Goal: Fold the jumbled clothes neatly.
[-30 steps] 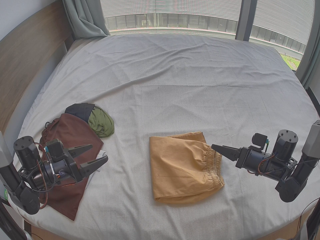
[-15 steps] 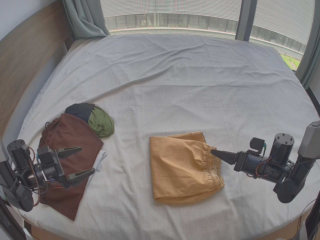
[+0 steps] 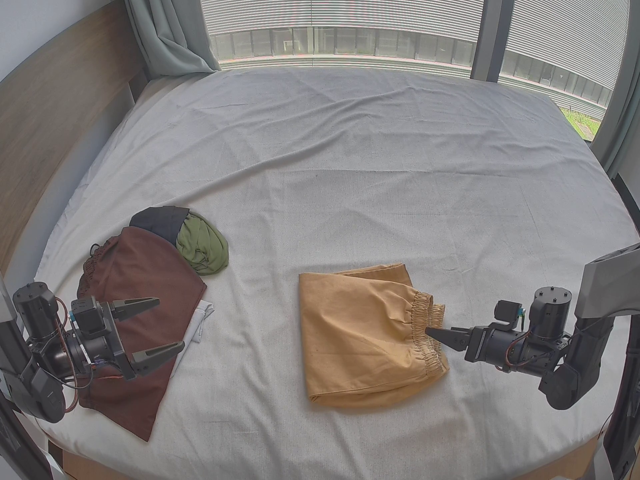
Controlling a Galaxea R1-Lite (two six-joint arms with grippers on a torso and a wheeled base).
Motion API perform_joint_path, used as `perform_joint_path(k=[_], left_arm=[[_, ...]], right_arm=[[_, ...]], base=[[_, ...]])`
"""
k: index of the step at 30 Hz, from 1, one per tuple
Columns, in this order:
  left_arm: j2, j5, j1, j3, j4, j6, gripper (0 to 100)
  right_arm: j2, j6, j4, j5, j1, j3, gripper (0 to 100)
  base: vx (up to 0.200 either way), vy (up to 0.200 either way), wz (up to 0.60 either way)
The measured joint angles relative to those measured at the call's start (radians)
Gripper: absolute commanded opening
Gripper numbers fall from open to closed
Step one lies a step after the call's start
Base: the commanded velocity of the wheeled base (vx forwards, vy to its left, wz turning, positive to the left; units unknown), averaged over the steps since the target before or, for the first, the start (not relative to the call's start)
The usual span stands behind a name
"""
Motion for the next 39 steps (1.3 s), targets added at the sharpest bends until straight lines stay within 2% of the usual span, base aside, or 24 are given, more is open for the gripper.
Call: perform_joint_path(k=[7, 21, 30, 39], left_arm=[[0.002, 0.001, -0.001, 0.005, 0.000, 0.000, 100], [0.002, 0.001, -0.008, 0.007, 0.001, -0.001, 100], [0.001, 0.001, -0.011, 0.007, 0.001, -0.001, 100], [-0.002, 0.001, -0.011, 0.007, 0.001, -0.001, 100]], right_arm=[[0.079, -0.040, 0.000, 0.000, -0.037, 0.002, 100], [0.246, -0.030, -0.006, 0.004, -0.041, -0.078, 100], [0.287, 0.050, -0.014, 0.002, 0.020, -0.124, 100], [0.282, 0.060, -0.005, 0.003, 0.058, -0.133, 100]], base=[[0.000, 0.000, 0.00], [0.000, 0.000, 0.00], [0.000, 0.000, 0.00], [0.000, 0.000, 0.00]])
